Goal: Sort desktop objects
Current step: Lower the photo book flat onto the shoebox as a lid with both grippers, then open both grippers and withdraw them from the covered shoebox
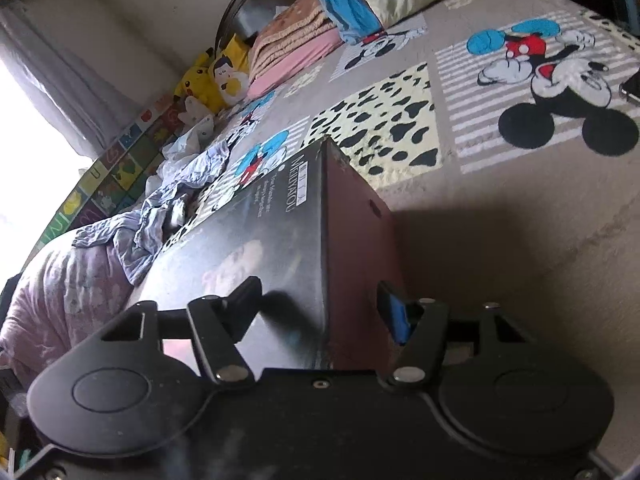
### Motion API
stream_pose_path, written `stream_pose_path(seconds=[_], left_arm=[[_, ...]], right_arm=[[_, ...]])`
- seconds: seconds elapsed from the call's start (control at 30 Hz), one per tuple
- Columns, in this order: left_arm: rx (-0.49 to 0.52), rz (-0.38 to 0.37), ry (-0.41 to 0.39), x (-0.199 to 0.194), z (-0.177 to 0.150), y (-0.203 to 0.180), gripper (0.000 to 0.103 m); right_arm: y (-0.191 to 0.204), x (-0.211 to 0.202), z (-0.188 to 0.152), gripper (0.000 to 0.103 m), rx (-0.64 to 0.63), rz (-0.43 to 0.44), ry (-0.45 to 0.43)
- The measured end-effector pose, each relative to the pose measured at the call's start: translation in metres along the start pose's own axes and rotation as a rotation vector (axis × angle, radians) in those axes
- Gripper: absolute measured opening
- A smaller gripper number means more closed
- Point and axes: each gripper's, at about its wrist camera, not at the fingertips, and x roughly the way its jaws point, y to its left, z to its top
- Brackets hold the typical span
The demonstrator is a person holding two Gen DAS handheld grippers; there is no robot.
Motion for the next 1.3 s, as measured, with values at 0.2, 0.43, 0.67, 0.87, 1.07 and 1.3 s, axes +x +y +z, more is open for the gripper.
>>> stream_pose_path(seconds=[0.2, 0.43, 0.67, 0.87, 1.07, 1.3], left_arm=[[0.027, 0.020, 0.004, -0.022, -0.002, -0.009, 0.075], [0.035, 0.024, -0.013, -0.063, -0.021, -0.021, 0.076], [0.007, 0.035, -0.004, -0.107, -0.033, -0.035, 0.076], [-0.029, 0.030, 0.000, -0.141, -0.039, -0.043, 0.076], [-0.040, 0.056, 0.003, -0.175, -0.043, -0.052, 0.076], [-0.009, 0.113, 0.003, -0.215, -0.047, -0.069, 0.076]], right_arm=[[0.010, -0.013, -0.002, 0.065, -0.003, -0.056, -0.010], [0.028, -0.059, -0.026, 0.086, -0.124, -0.128, -0.035], [0.054, -0.114, -0.049, 0.097, -0.181, -0.164, -0.087], [0.073, -0.151, -0.068, 0.101, -0.212, -0.176, -0.113], [0.094, -0.181, -0.085, 0.102, -0.251, -0.212, -0.104], [0.115, -0.217, -0.105, 0.102, -0.280, -0.245, -0.112]])
